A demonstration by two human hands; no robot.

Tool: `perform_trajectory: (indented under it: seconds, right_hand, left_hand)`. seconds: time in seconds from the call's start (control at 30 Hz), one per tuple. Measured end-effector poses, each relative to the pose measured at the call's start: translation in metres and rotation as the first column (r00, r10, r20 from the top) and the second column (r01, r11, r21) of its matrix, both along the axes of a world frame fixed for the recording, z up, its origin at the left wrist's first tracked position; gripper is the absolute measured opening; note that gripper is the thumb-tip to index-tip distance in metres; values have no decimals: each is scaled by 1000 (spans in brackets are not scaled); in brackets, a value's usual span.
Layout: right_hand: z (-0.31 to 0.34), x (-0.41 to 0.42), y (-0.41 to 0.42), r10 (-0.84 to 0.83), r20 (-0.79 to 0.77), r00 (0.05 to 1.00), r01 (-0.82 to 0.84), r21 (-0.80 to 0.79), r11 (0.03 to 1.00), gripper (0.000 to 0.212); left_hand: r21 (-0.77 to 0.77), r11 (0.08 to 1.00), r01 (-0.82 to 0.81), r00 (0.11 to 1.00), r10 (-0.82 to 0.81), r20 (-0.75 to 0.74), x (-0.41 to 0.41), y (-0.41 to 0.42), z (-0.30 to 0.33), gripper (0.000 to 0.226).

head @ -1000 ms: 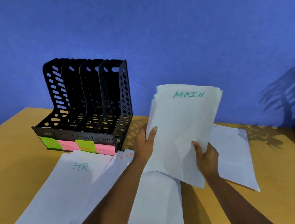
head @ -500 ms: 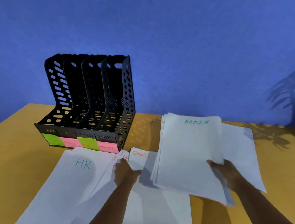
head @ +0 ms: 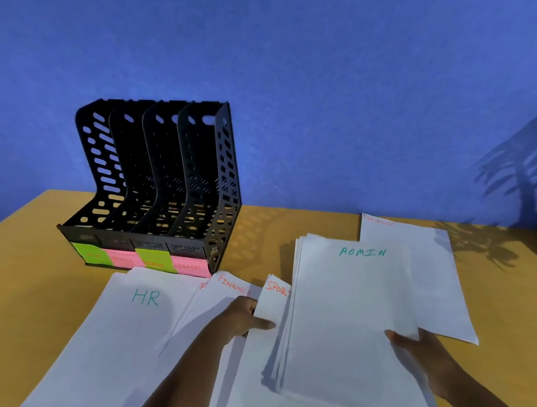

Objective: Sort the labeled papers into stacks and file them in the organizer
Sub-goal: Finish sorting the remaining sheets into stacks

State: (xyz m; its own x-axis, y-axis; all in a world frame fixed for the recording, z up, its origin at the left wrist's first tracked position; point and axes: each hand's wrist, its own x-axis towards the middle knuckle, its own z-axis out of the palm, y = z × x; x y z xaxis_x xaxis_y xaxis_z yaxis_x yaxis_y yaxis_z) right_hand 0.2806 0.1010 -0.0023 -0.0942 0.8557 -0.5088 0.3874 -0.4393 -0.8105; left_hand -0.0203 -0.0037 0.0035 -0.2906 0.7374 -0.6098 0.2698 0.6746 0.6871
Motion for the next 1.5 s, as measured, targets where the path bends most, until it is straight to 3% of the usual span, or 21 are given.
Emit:
perform_trajectory:
  seconds: [0.13, 0.23, 0.27, 0.33, 0.4, 0.5, 0.6, 0.77, 0.83, 0.93, 1.0, 1.07, 1.23, 1.3, 1.37, 1.43, 1.5]
  right_hand:
    - [-11, -4, -17, 46, 148, 988, -49, 15, 999, 37]
    - [-10, -14, -23, 53, 248, 967, -74, 78, 994, 34]
    - [-9, -16, -25, 61, 281, 958, -91, 96, 991, 32]
    - [-6, -20, -26, 78, 336, 939, -125, 120, 985, 30]
    - [-4, -23, -29, 87, 383, 920, -149, 134, 980, 37]
    - [-3, -28, -37, 51, 437, 898, -148, 189, 971, 66]
    - [-7, -34, -51, 53, 527, 848, -228, 273, 935, 90]
    - [-5, -33, -43, 47, 472, 881, -141, 166, 976, 93]
    - [-2, -26, -30, 66, 396, 916, -103, 74, 992, 84]
    - [4, -13, -18, 130, 258, 957, -103, -116, 988, 48]
    - [5, -2, -15, 180, 225, 958, -126, -235, 964, 44]
    - [6, 7, -17, 248, 285, 926, -179, -247, 952, 52]
    - [14, 6, -18, 409, 585, 701, -417, -130, 900, 81]
    - [19, 6, -7, 327, 649, 687, -412, -23, 911, 84]
    - [26, 10, 14, 98, 659, 746, -290, 188, 938, 78]
    - [29, 16, 38, -119, 658, 744, -167, 356, 920, 69]
    - [26, 24, 58, -237, 669, 704, -25, 357, 934, 72]
  left_hand:
    - [-52, 997, 59, 987, -66, -145, 5, -3, -15, 49]
    - [13, 998, 62, 935, -54, -350, 8, -2, -11, 28]
    - [72, 997, 31, 881, 7, -473, 8, -4, -9, 29]
    - [270, 959, -83, 675, 253, -693, 5, -9, -8, 29]
    - [365, 902, -229, 496, 431, -754, 1, -23, -11, 33]
    - [359, 868, -342, 425, 484, -765, -5, -48, -27, 48]
    - [299, 892, -340, 422, 429, -799, -7, -67, -41, 62]
    - [210, 885, -416, 475, 408, -779, -16, -74, -41, 65]
    - [194, 885, -423, 489, 404, -773, -21, -73, -38, 59]
    - [228, 874, -429, 499, 440, -747, -26, -71, -36, 46]
    - [267, 851, -453, 492, 488, -721, -28, -71, -37, 41]
    - [309, 823, -477, 471, 536, -701, -30, -71, -38, 41]
    - [306, 829, -468, 459, 524, -717, -35, -70, -41, 47]
    - [293, 825, -483, 449, 521, -726, -35, -69, -41, 48]
    - [319, 788, -527, 414, 565, -713, -33, -67, -40, 46]
    - [378, 736, -561, 357, 628, -692, -27, -64, -37, 43]
    - [443, 721, -533, 306, 653, -693, -19, -59, -32, 41]
